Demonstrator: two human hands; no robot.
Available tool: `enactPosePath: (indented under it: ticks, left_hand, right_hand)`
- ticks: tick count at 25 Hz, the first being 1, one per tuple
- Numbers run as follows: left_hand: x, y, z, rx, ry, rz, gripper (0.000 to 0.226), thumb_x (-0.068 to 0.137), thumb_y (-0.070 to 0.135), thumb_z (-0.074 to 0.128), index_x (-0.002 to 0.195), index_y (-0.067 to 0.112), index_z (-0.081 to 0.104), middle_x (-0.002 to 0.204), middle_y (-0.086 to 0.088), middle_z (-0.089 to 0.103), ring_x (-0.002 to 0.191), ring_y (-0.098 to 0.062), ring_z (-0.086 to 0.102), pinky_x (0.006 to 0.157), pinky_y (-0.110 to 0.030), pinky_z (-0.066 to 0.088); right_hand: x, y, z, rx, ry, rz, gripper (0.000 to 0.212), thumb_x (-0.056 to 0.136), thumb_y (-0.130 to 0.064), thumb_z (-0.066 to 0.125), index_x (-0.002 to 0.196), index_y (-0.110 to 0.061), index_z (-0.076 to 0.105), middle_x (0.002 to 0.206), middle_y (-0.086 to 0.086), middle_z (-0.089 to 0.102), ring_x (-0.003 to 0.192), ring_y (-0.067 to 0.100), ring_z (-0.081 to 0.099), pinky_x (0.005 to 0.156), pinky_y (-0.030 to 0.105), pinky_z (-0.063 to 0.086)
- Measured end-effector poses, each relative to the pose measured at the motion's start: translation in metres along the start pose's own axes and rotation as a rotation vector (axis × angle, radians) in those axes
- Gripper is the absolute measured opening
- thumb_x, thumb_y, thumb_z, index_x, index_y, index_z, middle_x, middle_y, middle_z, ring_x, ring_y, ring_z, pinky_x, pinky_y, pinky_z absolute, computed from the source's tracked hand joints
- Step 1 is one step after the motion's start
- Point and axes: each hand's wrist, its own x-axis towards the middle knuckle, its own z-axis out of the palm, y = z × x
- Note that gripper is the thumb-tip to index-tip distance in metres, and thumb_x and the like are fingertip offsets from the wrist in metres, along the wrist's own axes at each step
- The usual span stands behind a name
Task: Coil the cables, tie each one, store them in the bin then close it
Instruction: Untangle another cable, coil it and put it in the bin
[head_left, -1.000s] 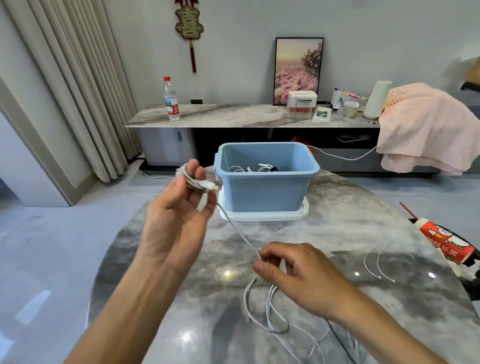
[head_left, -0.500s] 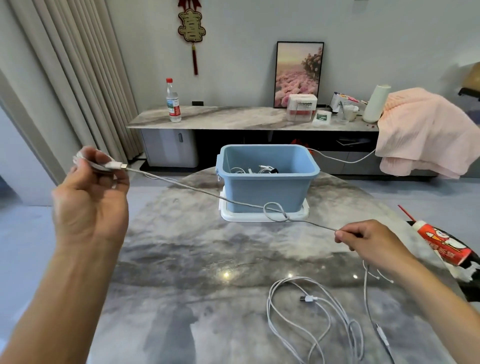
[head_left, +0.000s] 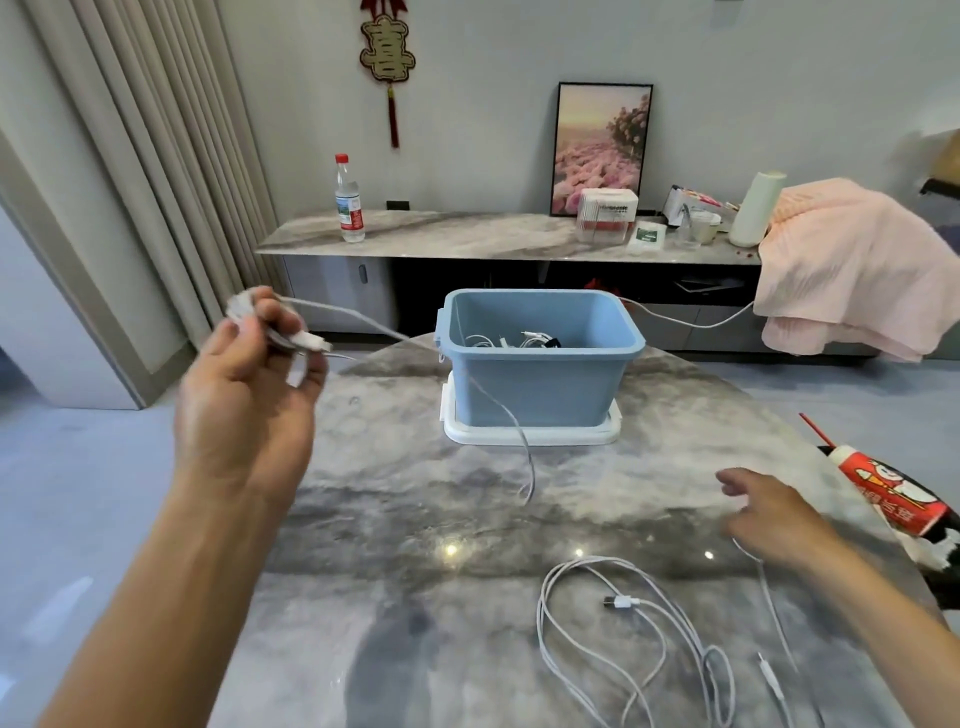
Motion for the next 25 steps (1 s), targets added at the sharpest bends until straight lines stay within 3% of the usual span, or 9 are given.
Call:
enactPosePath:
  ticks: [2,6,9,11,13,14,16,21,25]
  left_hand:
    - [-0.008,-0.016,0.009,0.13,-0.075,-0.066,0.02,0.099,0.011,0.04,0.104,0.018,0.058,0.084,0.01,0.059,0.078,-0.003,0.056,0.075,-0.025,0.041]
    - [-0.03,-0.049,0.038,0.366,-0.161,-0.187,0.024,0.099,0.002,0.037,0.103,0.013,0.059,0.075,0.007,0.054,0.068,-0.005,0.05,0.066,-0.024,0.04]
    - [-0.05,-0.08,0.046,0.573,-0.275,-0.22,0.023,0.099,-0.004,0.04,0.099,0.007,0.061,0.07,0.004,0.059,0.063,-0.007,0.051,0.065,-0.025,0.041]
    - [-0.057,-0.094,0.047,0.707,-0.356,-0.184,0.019,0.098,-0.006,0.043,0.098,0.001,0.06,0.073,-0.003,0.061,0.064,-0.01,0.051,0.062,-0.024,0.042]
    - [-0.057,-0.099,0.047,0.763,-0.382,-0.17,0.018,0.098,-0.008,0.043,0.101,-0.002,0.06,0.074,-0.004,0.061,0.068,-0.013,0.051,0.063,-0.026,0.042]
    - [-0.057,-0.098,0.046,0.777,-0.394,-0.183,0.019,0.098,-0.008,0.042,0.101,-0.001,0.06,0.072,-0.002,0.06,0.068,-0.014,0.051,0.063,-0.027,0.041]
    - [-0.058,-0.096,0.046,0.785,-0.452,-0.294,0.016,0.098,-0.001,0.045,0.097,0.002,0.061,0.067,0.0,0.058,0.066,-0.014,0.049,0.062,-0.026,0.039]
    - [-0.067,-0.084,0.059,0.312,-0.544,-0.664,0.015,0.087,0.017,0.052,0.087,0.006,0.062,0.063,0.0,0.043,0.059,-0.014,0.041,0.068,-0.03,0.036]
    - [-0.056,-0.082,0.052,0.046,-0.263,-0.511,0.021,0.092,0.019,0.047,0.096,0.01,0.065,0.076,0.002,0.059,0.069,-0.011,0.058,0.081,-0.036,0.038]
  right_hand:
    - [-0.007,-0.018,-0.004,0.08,0.003,-0.081,0.063,0.083,0.003,0.059,0.141,-0.019,0.047,0.142,0.005,0.052,0.128,0.023,0.049,0.097,0.035,0.043]
    - [-0.052,-0.084,-0.011,0.615,0.232,-0.381,0.037,0.088,-0.005,0.059,0.117,-0.026,0.064,0.124,-0.006,0.066,0.114,0.015,0.059,0.1,0.037,0.046]
    - [-0.099,-0.133,-0.015,0.973,-0.087,-0.543,0.029,0.092,-0.04,0.053,0.113,-0.025,0.068,0.114,-0.005,0.073,0.104,0.017,0.069,0.094,0.035,0.05]
    - [-0.116,-0.147,-0.012,0.838,-0.33,-0.534,0.032,0.093,-0.046,0.058,0.112,-0.022,0.069,0.105,-0.002,0.075,0.09,0.016,0.072,0.084,0.032,0.054]
    - [-0.114,-0.145,-0.006,0.804,-0.363,-0.482,0.018,0.097,-0.027,0.06,0.104,-0.013,0.07,0.08,0.003,0.071,0.056,0.015,0.062,0.056,0.028,0.054]
    - [-0.109,-0.141,-0.006,0.858,-0.351,-0.436,0.017,0.098,-0.02,0.058,0.099,-0.008,0.07,0.067,0.004,0.061,0.043,0.012,0.048,0.04,0.024,0.043]
    - [-0.096,-0.131,-0.013,0.917,-0.312,-0.425,0.019,0.097,-0.017,0.058,0.091,-0.005,0.072,0.055,0.001,0.047,0.037,0.006,0.027,0.036,0.015,0.021]
    - [-0.083,-0.13,-0.003,0.835,0.023,-0.67,0.014,0.084,-0.022,0.066,0.079,-0.012,0.073,0.048,-0.011,0.051,0.046,0.0,0.038,0.047,0.011,0.032]
    - [-0.098,-0.135,0.057,0.746,-0.06,-0.616,0.034,0.103,-0.026,0.048,0.076,-0.032,0.068,0.049,-0.007,0.048,0.048,0.004,0.041,0.052,0.025,0.033]
